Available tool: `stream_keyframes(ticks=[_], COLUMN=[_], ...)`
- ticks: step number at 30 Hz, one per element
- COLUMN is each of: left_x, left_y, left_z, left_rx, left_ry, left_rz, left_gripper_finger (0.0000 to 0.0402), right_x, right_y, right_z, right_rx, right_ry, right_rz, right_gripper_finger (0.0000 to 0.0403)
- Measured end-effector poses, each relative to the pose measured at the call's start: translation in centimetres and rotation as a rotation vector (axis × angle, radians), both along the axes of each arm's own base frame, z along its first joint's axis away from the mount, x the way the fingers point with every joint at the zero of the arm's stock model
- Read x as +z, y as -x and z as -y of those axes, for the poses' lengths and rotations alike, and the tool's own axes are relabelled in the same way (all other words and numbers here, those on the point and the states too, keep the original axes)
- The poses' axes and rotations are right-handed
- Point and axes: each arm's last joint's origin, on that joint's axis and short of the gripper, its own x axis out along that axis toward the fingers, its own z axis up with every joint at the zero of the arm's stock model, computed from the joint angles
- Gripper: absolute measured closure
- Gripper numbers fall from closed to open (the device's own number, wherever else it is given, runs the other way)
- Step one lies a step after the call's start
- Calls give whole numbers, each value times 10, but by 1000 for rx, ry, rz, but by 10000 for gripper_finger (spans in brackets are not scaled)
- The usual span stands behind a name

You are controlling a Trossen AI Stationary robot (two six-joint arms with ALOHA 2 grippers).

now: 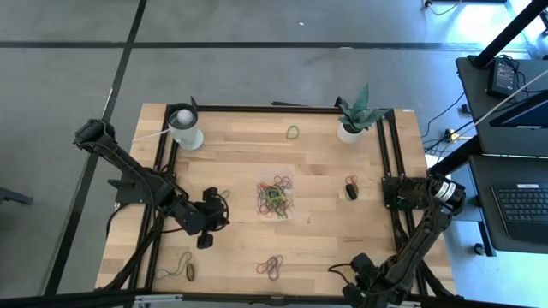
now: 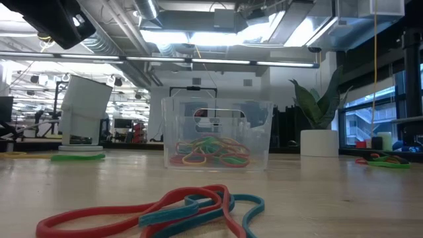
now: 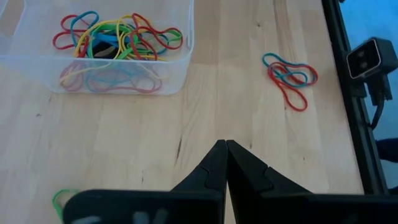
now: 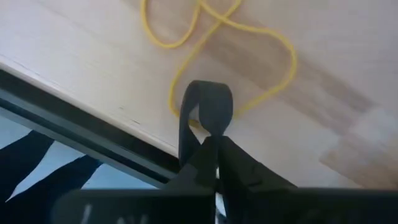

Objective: Pick and place rubber bands into bin
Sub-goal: Put the black rubber band into the transparent bin

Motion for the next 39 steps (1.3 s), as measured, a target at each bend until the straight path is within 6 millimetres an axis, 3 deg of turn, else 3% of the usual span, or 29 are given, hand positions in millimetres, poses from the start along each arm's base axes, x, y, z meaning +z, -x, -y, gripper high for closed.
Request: stream_keyframes(ticks=[12, 18, 22, 29, 34, 39], left_x=[0, 0, 0, 0, 0, 0], left_y=[0, 0, 0, 0, 0, 0], left_z=[0, 0, 1, -1, 0, -1], left_rx=[-48, -66, -95, -115, -148, -149], left_ry=[-33, -44, -67, -93, -124, -126], left_rz=[0, -1, 0, 3, 6, 3], left_gripper_finger=[398, 398, 398, 398, 398, 398], right_x=[70, 106, 129, 156, 157, 134], right_y=[-4, -26, -56, -131, -186, -225], right_z=[2, 20, 44, 108, 162, 205], right_rx=[-11, 8, 56, 182, 266, 291], right_ry=[176, 284, 357, 415, 417, 387], right_rz=[-77, 5, 75, 259, 392, 394], right_gripper_finger=[401, 402, 402, 403, 403, 403])
